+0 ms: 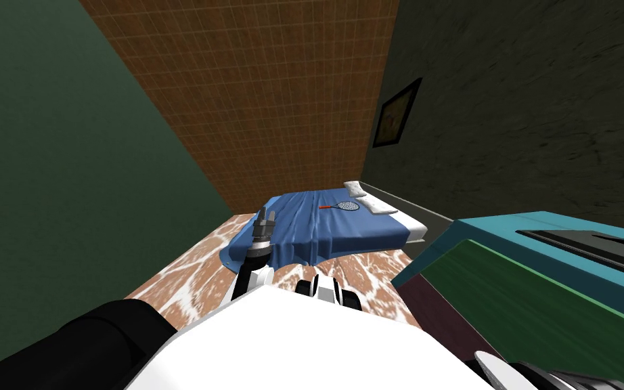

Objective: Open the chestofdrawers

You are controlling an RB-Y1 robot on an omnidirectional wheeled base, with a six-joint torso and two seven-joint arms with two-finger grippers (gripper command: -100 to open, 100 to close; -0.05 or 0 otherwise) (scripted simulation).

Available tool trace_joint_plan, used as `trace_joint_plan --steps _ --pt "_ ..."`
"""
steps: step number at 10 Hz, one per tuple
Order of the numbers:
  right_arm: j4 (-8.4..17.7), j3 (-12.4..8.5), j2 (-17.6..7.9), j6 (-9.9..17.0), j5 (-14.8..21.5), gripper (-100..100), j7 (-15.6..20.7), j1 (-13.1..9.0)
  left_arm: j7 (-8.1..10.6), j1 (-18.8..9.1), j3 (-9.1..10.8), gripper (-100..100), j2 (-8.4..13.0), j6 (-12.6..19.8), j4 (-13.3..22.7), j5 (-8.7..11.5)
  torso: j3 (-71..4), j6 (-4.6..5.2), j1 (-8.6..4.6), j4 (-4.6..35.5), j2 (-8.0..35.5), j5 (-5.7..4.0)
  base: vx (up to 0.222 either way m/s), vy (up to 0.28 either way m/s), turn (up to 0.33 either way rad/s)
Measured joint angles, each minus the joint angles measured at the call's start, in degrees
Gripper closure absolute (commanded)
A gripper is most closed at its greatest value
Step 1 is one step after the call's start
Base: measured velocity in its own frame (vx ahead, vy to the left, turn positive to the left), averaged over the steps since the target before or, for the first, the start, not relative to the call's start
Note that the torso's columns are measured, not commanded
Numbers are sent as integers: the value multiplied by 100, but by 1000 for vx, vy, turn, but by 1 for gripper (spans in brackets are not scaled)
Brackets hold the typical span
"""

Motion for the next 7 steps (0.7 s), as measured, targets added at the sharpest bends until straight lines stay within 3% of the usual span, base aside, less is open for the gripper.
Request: trace_joint_plan --steps 1,2,7 --pt "35 -1 -14 15 17 -100 -20 -10 0 0 0 0 0 0 0 0 2 2 6 0 3 0 0 0 0" --pt "31 -1 -12 14 15 100 -18 -9 0 0 0 0 0 0 0 0 3 1 8 1 5 2 0 0 0" --pt "-28 -14 -48 -29 -15 100 38 -7 0 -1 -2 0 -3 0 0 0 2 0 17 1 3 4 -35 176 -15"
